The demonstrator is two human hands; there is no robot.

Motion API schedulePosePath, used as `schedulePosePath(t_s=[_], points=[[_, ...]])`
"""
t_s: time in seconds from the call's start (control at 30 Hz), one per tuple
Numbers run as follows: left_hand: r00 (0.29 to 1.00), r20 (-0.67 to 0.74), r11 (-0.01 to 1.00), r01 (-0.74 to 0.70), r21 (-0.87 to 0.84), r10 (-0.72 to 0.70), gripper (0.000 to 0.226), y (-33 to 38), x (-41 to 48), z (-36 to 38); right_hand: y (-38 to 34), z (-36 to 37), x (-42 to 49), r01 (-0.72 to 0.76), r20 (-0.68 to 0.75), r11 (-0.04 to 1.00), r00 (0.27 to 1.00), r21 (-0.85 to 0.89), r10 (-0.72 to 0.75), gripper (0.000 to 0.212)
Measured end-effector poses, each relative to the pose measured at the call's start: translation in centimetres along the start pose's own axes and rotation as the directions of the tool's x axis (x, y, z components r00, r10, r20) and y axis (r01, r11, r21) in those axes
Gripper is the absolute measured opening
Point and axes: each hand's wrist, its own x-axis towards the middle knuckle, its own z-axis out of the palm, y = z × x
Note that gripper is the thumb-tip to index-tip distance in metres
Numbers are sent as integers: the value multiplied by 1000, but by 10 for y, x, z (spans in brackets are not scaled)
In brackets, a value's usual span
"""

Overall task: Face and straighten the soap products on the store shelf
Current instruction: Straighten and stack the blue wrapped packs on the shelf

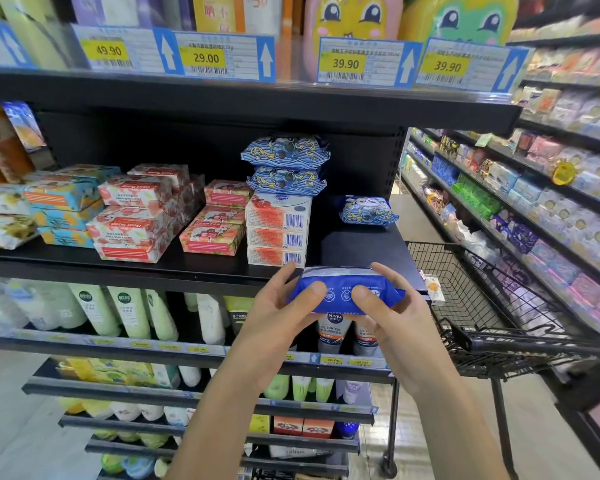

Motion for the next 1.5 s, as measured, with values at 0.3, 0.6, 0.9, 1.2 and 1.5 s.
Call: schedulePosePath(t_s=[0.3,0.6,0.9,1.2,1.5], points=[[987,107,991,118,57,-124,59,16,-4,-3,0,-4,-6,86,82,996,993,-21,-84,87],[993,118,998,9,68,-17,31,9,-2,-9,-3,1,-8,-1,117,998,993,-69,9,120],[991,135,997,-35,64,26,37,3,-4,-9,-10,5,-11,-29,63,996,997,-88,35,52],[988,152,985,-47,167,21,39,5,-4,-10,-7,-1,-12,44,66,988,997,-148,-34,43],[993,83,987,76,145,-88,64,8,-9,-9,-7,-12,-10,230,97,959,972,-168,-216,53]])
